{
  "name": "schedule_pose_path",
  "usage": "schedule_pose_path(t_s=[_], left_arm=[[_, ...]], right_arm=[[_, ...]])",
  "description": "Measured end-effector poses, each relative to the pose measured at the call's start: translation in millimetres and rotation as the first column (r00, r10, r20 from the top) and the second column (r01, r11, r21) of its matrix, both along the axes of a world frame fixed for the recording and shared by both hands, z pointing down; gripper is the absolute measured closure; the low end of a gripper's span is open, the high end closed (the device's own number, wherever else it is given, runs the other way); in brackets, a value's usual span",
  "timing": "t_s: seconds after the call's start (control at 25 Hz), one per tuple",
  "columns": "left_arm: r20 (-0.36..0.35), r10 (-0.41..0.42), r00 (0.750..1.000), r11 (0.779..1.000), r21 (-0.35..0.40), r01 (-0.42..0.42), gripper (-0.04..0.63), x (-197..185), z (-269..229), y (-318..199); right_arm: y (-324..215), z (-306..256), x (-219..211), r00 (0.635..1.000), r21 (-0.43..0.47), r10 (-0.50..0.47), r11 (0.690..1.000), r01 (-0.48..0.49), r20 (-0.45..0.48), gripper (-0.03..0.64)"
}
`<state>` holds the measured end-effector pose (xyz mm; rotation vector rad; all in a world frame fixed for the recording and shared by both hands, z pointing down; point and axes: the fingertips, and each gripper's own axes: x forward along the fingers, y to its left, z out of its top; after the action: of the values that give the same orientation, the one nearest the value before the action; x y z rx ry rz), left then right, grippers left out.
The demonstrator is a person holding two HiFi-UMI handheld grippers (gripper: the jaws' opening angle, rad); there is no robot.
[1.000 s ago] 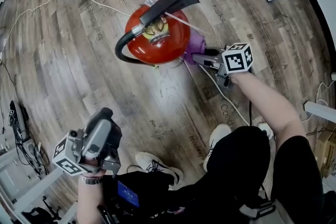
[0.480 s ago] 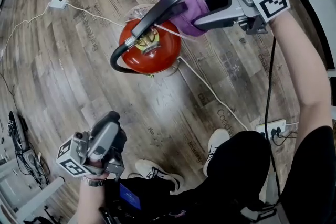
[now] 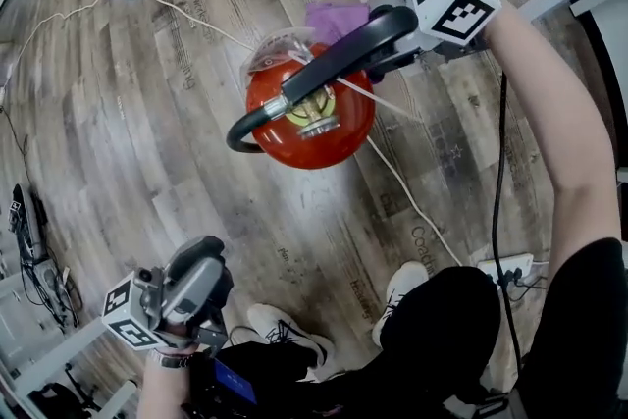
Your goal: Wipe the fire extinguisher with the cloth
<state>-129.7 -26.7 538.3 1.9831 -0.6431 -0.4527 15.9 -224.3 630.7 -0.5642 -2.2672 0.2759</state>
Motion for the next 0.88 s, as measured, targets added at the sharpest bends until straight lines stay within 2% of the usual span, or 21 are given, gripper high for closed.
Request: schedule_pose_path(t_s=[0.2, 0.6, 0.72, 0.88], left_arm=[[0.039, -0.024, 0.999, 0.999, -0.039, 0.026, 0.508, -5.7, 6.5, 5.5], [0.067, -0.06, 0.996, 0.996, -0.056, 0.064, 0.508, -9.5, 8.8, 5.2], [0.059, -0.066, 0.996, 0.996, -0.06, 0.07, 0.508, -10.0, 11.9, 2.2], [0.041, -0.044, 0.998, 0.998, -0.031, 0.045, 0.508, -3.4, 8.6, -2.6]], right_arm=[[5.1, 94.3, 0.7, 0.99, 0.033, -0.034, 0.999, 0.039, -0.133, 0.526], [22.9, 249.6, 25.8, 0.955, -0.037, 0.06, 0.997, -0.073, -0.29, 0.528], [25.8, 258.0, 23.9, 0.954, -0.026, 0.092, 0.994, -0.104, -0.286, 0.528], [22.5, 213.3, 16.5, 0.97, 0.01, 0.173, 0.985, -0.173, -0.17, 0.528]])
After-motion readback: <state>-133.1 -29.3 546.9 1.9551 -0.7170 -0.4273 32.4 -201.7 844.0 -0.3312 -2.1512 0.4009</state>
